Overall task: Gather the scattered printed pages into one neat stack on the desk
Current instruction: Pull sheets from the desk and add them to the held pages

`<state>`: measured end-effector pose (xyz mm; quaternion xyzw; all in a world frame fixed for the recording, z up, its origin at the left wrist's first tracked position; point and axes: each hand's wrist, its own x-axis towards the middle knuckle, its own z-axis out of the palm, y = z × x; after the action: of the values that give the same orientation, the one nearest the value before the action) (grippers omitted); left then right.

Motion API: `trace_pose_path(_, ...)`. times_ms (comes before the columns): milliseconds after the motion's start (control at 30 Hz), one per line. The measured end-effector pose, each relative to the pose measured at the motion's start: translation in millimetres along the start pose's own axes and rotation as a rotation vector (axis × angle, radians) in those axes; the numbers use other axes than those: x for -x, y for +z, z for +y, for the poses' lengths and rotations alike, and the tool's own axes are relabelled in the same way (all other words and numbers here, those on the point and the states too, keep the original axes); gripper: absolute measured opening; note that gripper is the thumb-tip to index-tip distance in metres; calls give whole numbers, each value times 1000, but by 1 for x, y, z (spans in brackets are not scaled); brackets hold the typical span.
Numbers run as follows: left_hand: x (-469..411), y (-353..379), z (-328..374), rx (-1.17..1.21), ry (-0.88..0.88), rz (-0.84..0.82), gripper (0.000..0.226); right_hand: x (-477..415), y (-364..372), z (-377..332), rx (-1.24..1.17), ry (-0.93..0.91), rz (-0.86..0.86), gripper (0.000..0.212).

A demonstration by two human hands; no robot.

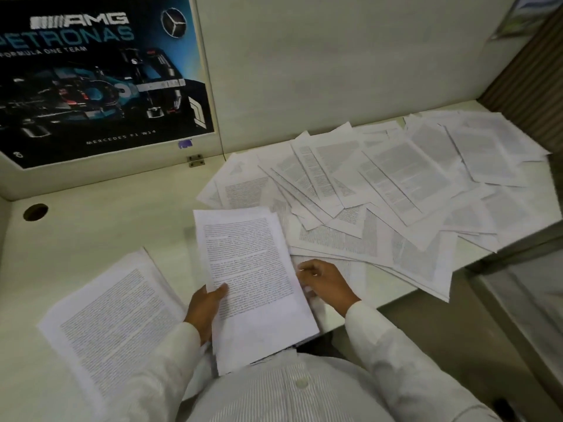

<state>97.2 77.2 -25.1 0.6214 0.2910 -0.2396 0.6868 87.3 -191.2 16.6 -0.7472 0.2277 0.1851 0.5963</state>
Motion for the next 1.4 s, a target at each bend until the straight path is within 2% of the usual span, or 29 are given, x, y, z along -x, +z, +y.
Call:
trace_pose_path(100, -1, 4, -18, -48, -8, 87, 47, -8, -27, 20, 429, -164, 204, 27)
trace_pose_path(200, -1, 8, -23, -38, -1, 124, 57, -20, -52, 25, 712, -290, 289, 44)
trace_pose_path(333, 6, 17, -20, -8, -4, 165, 55, -49, -72, 21, 1042, -194, 214, 64)
trace_pose_path(400, 6, 20, -19, 6, -9, 170, 55, -63, -79, 22, 1131, -181, 171, 67)
trace_pose_path(500, 9, 29, -20, 40, -3, 167, 53, -76, -84, 24, 1194, -227, 156, 62)
trace_pose_path(600, 14, 41, -26, 87, 17, 192, 51, -86, -93, 30, 1286, -359, 150, 52)
trace_pose_path(767, 19, 57, -34, 239, 26, 290, 50, -107, -118, 21, 1221, -556, 131, 18)
trace_pose_path(900, 21, 60, -38, 334, 59, 363, 52, -112, -138, -3, 1052, -488, 121, 23)
trace_pose_path(1067, 32, 68, -43, 392, 97, 455, 44, -103, -132, -24, 870, -539, 67, 31)
trace_pose_path(1167, 38, 80, -48, 364, 101, 467, 44, -94, -104, -38, 837, -556, -80, 41)
trace_pose_path(1267, 43, 92, -47, 328, 99, 447, 46, -81, -66, -42, 856, -605, -217, 42)
trace_pose_path(1333, 44, 98, -45, 312, 95, 416, 46, -64, -41, -39, 806, -581, -412, 43)
trace_pose_path(1400, 46, 101, -42, 300, 80, 396, 44, -47, -23, -36, 711, -464, -690, 51)
